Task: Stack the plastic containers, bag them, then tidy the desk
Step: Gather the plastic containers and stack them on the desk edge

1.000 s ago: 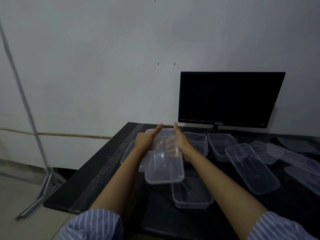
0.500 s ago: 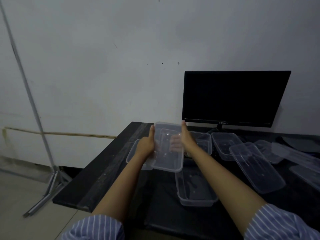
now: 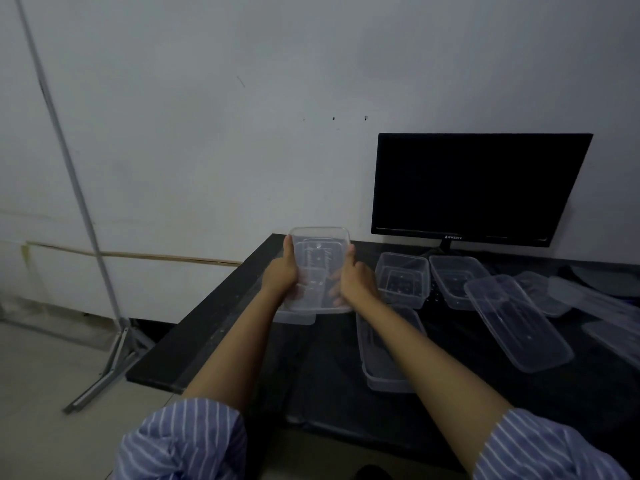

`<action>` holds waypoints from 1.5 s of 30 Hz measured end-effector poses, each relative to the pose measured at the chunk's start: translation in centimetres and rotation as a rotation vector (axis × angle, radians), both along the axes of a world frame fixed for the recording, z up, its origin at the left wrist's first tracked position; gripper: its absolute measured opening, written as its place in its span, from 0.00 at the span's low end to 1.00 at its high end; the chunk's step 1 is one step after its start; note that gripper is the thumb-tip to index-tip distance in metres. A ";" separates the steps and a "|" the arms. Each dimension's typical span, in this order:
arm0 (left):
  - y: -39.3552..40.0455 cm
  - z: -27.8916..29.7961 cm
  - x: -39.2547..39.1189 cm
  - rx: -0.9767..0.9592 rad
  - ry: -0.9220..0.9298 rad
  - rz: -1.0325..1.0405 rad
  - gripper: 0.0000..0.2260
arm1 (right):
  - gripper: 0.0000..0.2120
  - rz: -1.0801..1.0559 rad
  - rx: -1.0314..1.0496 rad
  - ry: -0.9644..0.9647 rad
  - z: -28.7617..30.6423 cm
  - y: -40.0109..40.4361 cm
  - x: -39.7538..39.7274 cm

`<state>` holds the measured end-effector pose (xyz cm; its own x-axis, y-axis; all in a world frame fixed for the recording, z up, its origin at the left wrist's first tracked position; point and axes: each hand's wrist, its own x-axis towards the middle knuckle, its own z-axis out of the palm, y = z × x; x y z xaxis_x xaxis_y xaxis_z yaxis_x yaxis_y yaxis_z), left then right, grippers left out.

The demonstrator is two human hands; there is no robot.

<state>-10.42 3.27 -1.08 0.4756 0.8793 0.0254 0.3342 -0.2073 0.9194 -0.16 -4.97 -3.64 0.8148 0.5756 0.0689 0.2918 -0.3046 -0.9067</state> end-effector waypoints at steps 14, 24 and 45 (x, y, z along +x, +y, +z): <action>5.5 -2.3 -8.5 0.086 0.137 0.126 0.21 | 0.33 0.126 -0.188 0.005 -1.4 2.9 -3.8; 7.6 -5.6 -12.0 0.167 0.313 0.192 0.22 | 0.27 0.115 -0.312 -0.091 -4.2 3.0 -2.2; 7.4 -7.3 -9.6 0.203 0.457 0.090 0.13 | 0.13 0.014 -0.197 -0.263 -2.6 0.7 1.8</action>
